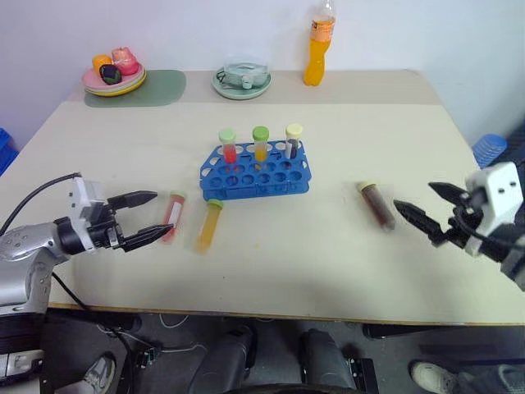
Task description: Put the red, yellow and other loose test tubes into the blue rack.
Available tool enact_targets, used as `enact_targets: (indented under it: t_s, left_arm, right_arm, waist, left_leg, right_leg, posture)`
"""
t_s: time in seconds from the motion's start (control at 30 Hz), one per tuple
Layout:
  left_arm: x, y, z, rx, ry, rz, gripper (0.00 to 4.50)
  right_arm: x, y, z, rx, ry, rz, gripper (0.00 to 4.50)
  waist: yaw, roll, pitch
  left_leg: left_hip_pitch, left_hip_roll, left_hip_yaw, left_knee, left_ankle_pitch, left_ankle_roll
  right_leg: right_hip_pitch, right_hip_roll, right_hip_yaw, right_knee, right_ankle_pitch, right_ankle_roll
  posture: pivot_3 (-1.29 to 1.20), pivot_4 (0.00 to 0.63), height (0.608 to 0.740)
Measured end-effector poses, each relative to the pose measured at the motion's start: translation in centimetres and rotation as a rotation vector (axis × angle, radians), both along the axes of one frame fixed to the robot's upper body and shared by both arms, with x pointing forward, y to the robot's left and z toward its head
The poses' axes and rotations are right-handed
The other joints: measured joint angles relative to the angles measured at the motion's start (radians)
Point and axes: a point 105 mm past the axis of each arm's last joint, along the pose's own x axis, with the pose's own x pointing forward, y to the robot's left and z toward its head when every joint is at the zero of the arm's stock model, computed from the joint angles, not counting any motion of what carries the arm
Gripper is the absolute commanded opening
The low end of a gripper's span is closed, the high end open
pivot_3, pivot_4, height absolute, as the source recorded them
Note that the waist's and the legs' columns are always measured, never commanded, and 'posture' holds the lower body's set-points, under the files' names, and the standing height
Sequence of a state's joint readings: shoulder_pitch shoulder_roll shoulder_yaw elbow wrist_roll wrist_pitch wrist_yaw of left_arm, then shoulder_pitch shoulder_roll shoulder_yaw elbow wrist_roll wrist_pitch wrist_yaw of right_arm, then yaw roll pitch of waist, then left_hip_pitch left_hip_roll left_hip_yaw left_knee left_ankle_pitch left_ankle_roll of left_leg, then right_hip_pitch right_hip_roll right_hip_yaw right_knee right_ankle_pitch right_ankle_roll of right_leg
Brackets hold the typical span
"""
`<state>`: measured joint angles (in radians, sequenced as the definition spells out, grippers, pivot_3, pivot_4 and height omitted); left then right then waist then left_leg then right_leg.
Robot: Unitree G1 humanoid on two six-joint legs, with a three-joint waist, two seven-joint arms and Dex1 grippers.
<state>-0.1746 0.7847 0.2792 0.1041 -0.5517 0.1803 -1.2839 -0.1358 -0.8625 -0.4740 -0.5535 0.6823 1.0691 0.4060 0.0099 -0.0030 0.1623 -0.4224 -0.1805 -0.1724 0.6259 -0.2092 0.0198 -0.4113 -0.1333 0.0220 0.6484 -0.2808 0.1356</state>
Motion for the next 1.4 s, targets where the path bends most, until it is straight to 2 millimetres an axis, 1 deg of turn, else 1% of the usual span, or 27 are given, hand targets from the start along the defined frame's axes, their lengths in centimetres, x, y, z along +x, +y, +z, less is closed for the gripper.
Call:
enact_targets:
  t_s: [0.07, 0.13, 0.23, 0.33, 0.47, 0.6, 0.7, 0.87, 1.03, 1.23, 1.33, 1.37, 1.4]
  left_arm:
    - [0.1, -0.7, -0.2, 0.0, 0.008, -0.028, 4.45]
    - [0.1, -1.0, -0.2, 0.003, 0.009, -0.047, 4.45]
    - [0.6, -2.0, 0.8, -0.003, -0.025, -0.097, 4.45]
    - [0.7, -3.2, 1.3, -0.025, -0.039, -0.155, 4.45]
    - [-0.1, -5.1, 0.7, -0.038, 0.012, -0.264, 4.45]
    - [-1.4, -6.6, 0.4, -0.052, 0.068, -0.414, 4.45]
    - [-1.4, -7.1, 1.0, -0.048, 0.054, -0.467, 4.45]
    - [-1.4, -7.9, 1.1, -0.067, 0.044, -0.504, 4.45]
    - [-1.3, -8.2, 0.9, -0.08, 0.041, -0.509, 4.45]
    - [-1.3, -8.3, 0.8, -0.069, 0.031, -0.507, 4.45]
    - [-1.2, -8.3, 0.6, -0.068, 0.034, -0.5, 4.5]
    - [-1.3, -8.3, 0.5, -0.07, 0.037, -0.497, 4.5]
    - [-1.3, -8.2, 0.2, -0.073, 0.042, -0.493, 4.5]
  right_arm:
    - [1.0, 0.6, 0.1, 0.004, 0.066, -0.001, 4.29]
    - [1.8, 1.1, -0.5, 0.022, 0.156, -0.002, 4.29]
    - [3.4, 1.1, -1.6, 0.059, 0.287, -0.051, 4.29]
    - [4.2, 1.0, -3.1, 0.073, 0.386, -0.075, 4.29]
    - [4.9, 0.5, -4.8, 0.069, 0.469, -0.109, 4.29]
    - [6.3, 0.1, -4.9, 0.078, 0.478, -0.136, 4.29]
    - [7.5, 0.4, -4.6, 0.086, 0.471, -0.133, 4.29]
    - [8.4, 0.7, -5.0, 0.098, 0.493, -0.129, 4.29]
    - [8.8, 1.2, -5.9, 0.098, 0.54, -0.123, 4.29]
    - [9.2, 1.6, -6.5, 0.083, 0.581, -0.125, 4.29]
    - [9.5, 1.4, -6.7, 0.05, 0.58, -0.131, 3.42]
    - [9.6, 1.4, -6.8, 0.028, 0.577, -0.132, 2.99]
    - [9.7, 1.2, -6.9, 0.01, 0.575, -0.137, 2.66]
  waist:
    - [0.001, 0.0, 0.0]
    - [0.002, -0.001, 0.001]
    - [0.004, -0.001, 0.001]
    - [0.002, -0.001, 0.001]
    - [-0.003, -0.001, 0.001]
    - [-0.014, -0.001, 0.001]
    - [-0.024, -0.001, 0.001]
    - [-0.025, -0.001, 0.001]
    - [-0.024, -0.001, 0.001]
    - [-0.024, -0.001, 0.001]
    - [-0.026, -0.001, 0.001]
    - [-0.027, -0.001, 0.001]
    - [-0.028, -0.001, 0.001]
  left_leg:
    - [-0.001, 0.0, 0.0, -0.001, 0.0, 0.001]
    - [-0.002, 0.0, 0.0, -0.001, 0.0, 0.002]
    - [-0.003, 0.0, 0.001, 0.0, 0.0, 0.002]
    - [-0.003, 0.0, 0.001, 0.0, -0.001, 0.003]
    - [-0.003, 0.0, 0.002, 0.0, 0.0, 0.002]
    - [-0.003, 0.0, 0.002, 0.001, 0.0, 0.002]
    - [-0.003, 0.0, 0.002, 0.001, 0.0, 0.002]
    - [-0.003, 0.0, 0.002, 0.001, 0.0, 0.002]
    - [-0.003, 0.0, 0.002, 0.001, 0.0, 0.002]
    - [-0.003, 0.0, 0.002, 0.001, 0.0, 0.001]
    - [-0.003, 0.0, 0.002, 0.001, 0.0, 0.001]
    - [-0.003, 0.0, 0.002, 0.001, 0.0, 0.001]
    - [-0.003, 0.0, 0.002, 0.001, 0.0, 0.001]
  right_leg:
    - [-0.001, 0.0, 0.0, -0.001, 0.0, 0.0]
    - [-0.002, 0.0, 0.0, -0.001, 0.001, 0.002]
    - [-0.002, 0.0, 0.0, -0.001, 0.001, 0.002]
    - [-0.002, 0.0, 0.0, -0.001, 0.002, 0.003]
    - [-0.002, 0.0, 0.0, -0.001, 0.003, 0.004]
    - [-0.002, 0.0, 0.0, 0.001, 0.003, 0.004]
    - [-0.003, 0.0, 0.0, 0.001, 0.003, 0.004]
    - [-0.003, 0.0, 0.0, 0.001, 0.003, 0.005]
    - [-0.003, 0.0, 0.0, 0.001, 0.004, 0.005]
    - [-0.003, 0.0, 0.0, 0.001, 0.004, 0.005]
    - [-0.003, 0.001, 0.0, 0.001, 0.004, 0.005]
    - [-0.003, 0.001, 0.0, 0.001, 0.004, 0.005]
    - [-0.003, 0.001, 0.0, 0.001, 0.004, 0.005]
  posture:
    - [0.0, 0.15, 0.74]
    - [0.0, 0.15, 0.74]
    - [0.0, 0.15, 0.74]
    - [0.0, 0.15, 0.74]
    - [0.0, 0.15, 0.74]
    - [0.0, 0.15, 0.74]
    - [0.0, 0.15, 0.74]
    - [0.0, 0.15, 0.74]
    - [0.0, 0.15, 0.74]
    - [0.0, 0.15, 0.74]
    - [0.0, 0.15, 0.74]
    - [0.0, 0.15, 0.74]
    - [0.0, 0.15, 0.74]
